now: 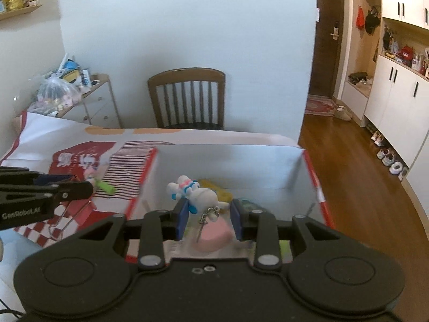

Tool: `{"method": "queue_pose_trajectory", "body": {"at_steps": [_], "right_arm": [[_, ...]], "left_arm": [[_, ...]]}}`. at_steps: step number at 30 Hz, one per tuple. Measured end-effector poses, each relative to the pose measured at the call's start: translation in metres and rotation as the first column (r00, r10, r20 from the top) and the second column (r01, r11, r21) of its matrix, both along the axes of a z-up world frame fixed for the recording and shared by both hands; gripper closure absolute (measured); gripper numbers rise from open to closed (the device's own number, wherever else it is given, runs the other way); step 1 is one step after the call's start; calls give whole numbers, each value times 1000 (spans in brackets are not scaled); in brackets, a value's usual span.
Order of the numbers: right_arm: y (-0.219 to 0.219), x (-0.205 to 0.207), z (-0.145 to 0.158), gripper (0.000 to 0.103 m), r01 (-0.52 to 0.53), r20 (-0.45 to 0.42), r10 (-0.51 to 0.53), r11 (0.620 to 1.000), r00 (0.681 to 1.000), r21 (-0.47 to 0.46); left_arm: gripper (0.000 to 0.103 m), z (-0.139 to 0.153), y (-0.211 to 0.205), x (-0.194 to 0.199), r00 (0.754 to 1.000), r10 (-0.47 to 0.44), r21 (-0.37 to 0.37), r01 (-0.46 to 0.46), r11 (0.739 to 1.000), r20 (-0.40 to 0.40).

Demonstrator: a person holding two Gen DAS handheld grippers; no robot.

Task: Organize rigid objects
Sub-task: 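Carry the pink clip and bunny keychain with both tools over the box, then lower the bunny keychain into the box and open the right tool while the left tool lowers the pink clip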

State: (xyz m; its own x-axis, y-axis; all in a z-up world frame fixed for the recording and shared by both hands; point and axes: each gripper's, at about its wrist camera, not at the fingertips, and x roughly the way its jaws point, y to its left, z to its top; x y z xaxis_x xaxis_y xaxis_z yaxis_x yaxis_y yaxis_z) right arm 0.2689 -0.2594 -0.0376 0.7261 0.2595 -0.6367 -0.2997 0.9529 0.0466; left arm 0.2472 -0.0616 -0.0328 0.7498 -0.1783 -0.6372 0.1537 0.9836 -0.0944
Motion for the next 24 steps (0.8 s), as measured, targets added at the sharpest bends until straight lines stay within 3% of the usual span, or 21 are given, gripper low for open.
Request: {"method": "queue_pose_trajectory", "body": {"at_steps": [7, 12, 24], "right_arm": [[-42, 33, -11, 71, 10, -32, -10, 1000, 999, -3], [-58, 55, -23, 71, 1, -45, -2, 1000, 999, -23], [-54, 100, -60, 71, -78, -115, 70, 995, 991, -68]], "left_arm": [[79, -13, -42, 25, 999, -35, 19, 36, 999, -32], [79, -32, -67, 47, 997, -32, 80, 38, 996, -74], [79, -74, -94, 98, 987, 12, 169, 16, 986, -162]]}}
